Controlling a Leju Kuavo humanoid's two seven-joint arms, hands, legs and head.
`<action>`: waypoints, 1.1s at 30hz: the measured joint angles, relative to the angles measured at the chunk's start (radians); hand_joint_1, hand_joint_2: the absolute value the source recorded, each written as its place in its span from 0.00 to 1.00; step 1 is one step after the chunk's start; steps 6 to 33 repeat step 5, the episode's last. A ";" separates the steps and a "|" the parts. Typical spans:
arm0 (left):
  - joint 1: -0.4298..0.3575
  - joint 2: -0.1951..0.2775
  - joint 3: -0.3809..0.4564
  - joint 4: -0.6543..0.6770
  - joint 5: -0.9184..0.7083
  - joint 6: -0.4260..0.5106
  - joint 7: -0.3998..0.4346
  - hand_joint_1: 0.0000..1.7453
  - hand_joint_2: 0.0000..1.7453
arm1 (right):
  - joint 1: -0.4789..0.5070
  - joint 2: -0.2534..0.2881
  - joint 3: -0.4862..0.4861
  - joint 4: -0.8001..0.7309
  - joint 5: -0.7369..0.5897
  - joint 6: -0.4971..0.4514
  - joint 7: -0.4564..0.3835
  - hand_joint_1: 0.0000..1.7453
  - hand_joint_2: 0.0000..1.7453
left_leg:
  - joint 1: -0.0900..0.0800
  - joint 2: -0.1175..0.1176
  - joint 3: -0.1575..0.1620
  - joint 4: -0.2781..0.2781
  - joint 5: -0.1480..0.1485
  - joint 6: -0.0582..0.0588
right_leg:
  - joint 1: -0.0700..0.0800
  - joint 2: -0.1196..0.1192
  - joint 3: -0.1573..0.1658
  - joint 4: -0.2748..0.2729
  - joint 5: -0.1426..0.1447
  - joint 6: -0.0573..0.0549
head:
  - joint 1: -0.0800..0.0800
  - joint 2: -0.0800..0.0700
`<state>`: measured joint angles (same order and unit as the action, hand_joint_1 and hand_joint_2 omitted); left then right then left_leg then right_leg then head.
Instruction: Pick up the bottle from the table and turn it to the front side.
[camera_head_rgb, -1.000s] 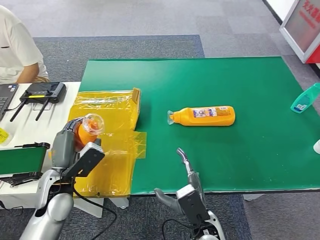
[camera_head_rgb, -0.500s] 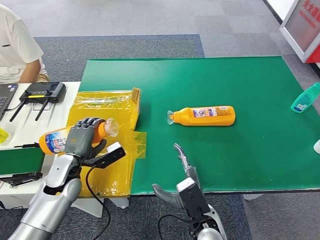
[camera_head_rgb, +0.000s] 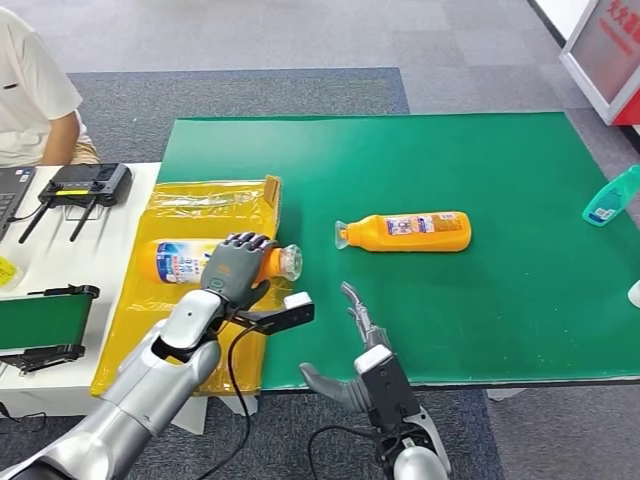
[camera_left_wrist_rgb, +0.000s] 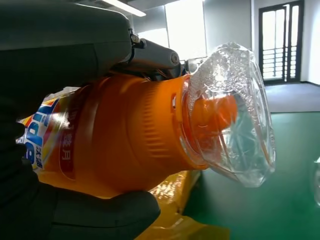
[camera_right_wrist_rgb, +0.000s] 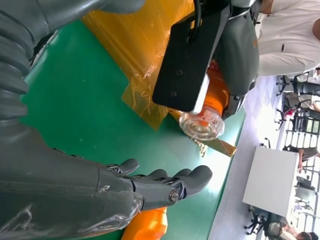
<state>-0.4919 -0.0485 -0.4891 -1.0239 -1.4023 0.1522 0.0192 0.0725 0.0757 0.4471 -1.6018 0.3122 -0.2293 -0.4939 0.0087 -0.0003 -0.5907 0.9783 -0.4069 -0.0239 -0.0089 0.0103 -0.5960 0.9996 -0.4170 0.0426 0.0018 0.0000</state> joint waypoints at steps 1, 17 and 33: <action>-0.003 -0.007 -0.007 0.006 0.008 0.000 -0.003 1.00 1.00 | 0.000 0.000 -0.003 0.001 -0.002 0.002 -0.002 0.00 1.00 | 0.000 0.000 0.000 0.000 0.000 0.000 | 0.000 0.000 0.000 0.000 0.000 0.000 | 0.000 0.000; -0.015 -0.030 -0.031 0.028 0.017 -0.003 -0.006 1.00 1.00 | 0.000 0.001 -0.011 0.005 -0.003 0.005 -0.007 0.00 1.00 | 0.000 0.000 -0.001 0.000 0.000 0.000 | 0.000 0.000 -0.001 0.000 0.000 0.000 | 0.000 0.000; -0.015 -0.030 -0.031 0.028 0.017 -0.003 -0.006 1.00 1.00 | 0.000 0.001 -0.011 0.005 -0.003 0.005 -0.007 0.00 1.00 | 0.000 0.000 -0.001 0.000 0.000 0.000 | 0.000 0.000 -0.001 0.000 0.000 0.000 | 0.000 0.000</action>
